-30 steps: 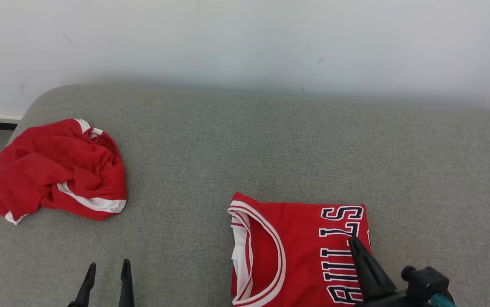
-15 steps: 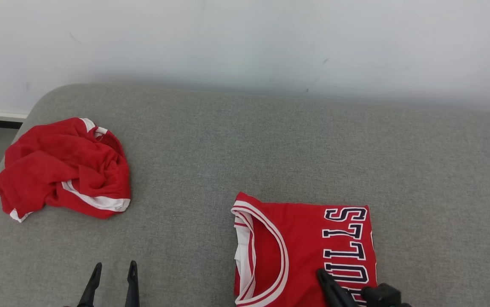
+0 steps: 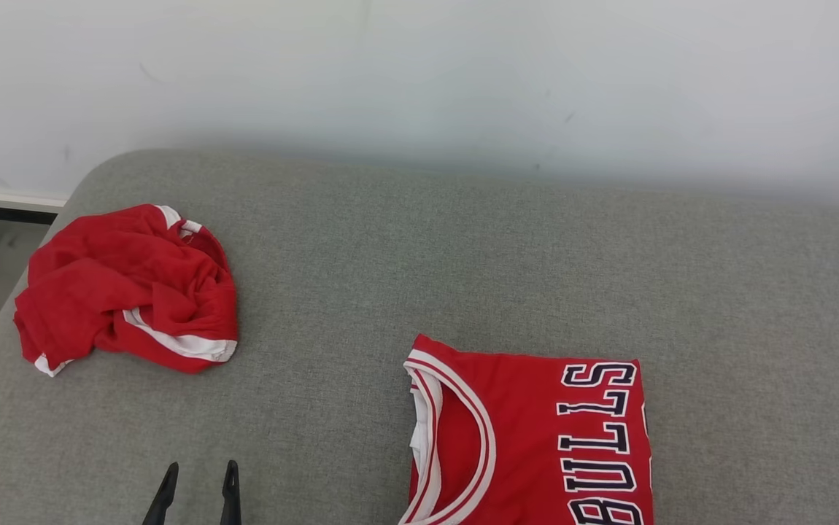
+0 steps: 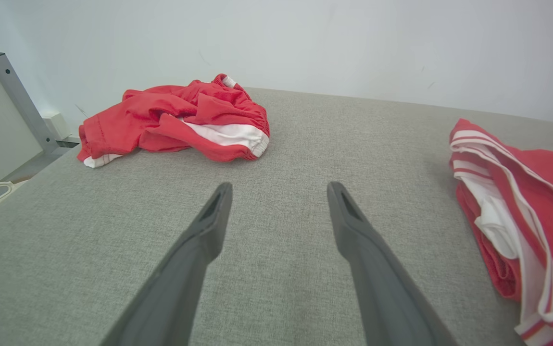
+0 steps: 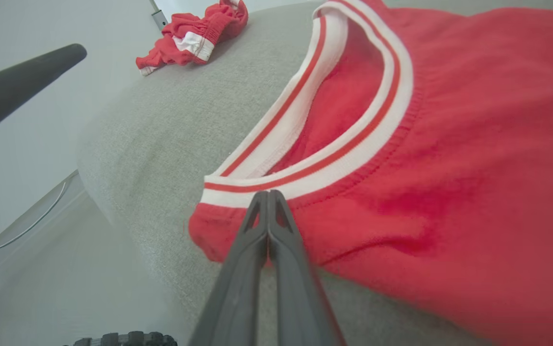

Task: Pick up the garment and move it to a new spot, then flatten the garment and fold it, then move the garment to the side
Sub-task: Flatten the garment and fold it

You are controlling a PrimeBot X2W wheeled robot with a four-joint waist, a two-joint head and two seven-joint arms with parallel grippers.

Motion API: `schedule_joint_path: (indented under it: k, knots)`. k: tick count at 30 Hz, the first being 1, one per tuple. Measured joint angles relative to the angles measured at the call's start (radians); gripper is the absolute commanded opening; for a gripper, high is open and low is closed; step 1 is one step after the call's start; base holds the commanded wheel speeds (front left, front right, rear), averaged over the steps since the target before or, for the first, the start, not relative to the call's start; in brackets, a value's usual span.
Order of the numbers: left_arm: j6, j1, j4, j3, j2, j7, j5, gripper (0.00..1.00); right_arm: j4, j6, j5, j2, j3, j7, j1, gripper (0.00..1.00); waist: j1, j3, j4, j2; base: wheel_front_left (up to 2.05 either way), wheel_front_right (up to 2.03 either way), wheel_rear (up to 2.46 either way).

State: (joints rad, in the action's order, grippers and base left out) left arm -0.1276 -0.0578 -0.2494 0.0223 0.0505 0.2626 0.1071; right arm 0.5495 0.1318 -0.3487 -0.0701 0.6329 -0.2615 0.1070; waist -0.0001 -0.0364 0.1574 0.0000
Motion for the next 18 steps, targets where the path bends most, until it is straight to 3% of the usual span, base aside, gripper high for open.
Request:
schedule_joint_path:
  k: [6, 10, 18]
  knots:
    - [0.0, -0.002, -0.003, 0.004, 0.0, 0.0, 0.002, 1.0, 0.017, 0.0, -0.044, 0.007, 0.066, 0.0, 0.022, 0.0, 0.0, 0.011, 0.006, 0.0, 0.0, 0.0, 0.0]
    - [0.0, -0.005, -0.001, 0.013, 0.0, 0.0, 0.004, 1.0, -0.055, 0.0, -0.058, 0.0, 0.045, 0.0, 0.031, 0.0, 0.0, 0.015, 0.003, 0.0, 0.0, 0.0, 0.0]
    - [0.0, -0.018, 0.008, 0.021, 0.0, 0.0, 0.006, 1.0, -0.221, 0.0, -0.015, -0.044, -0.174, 0.0, 0.003, 0.0, 0.0001, 0.014, -0.022, 0.0, 0.0, 0.0, 0.0]
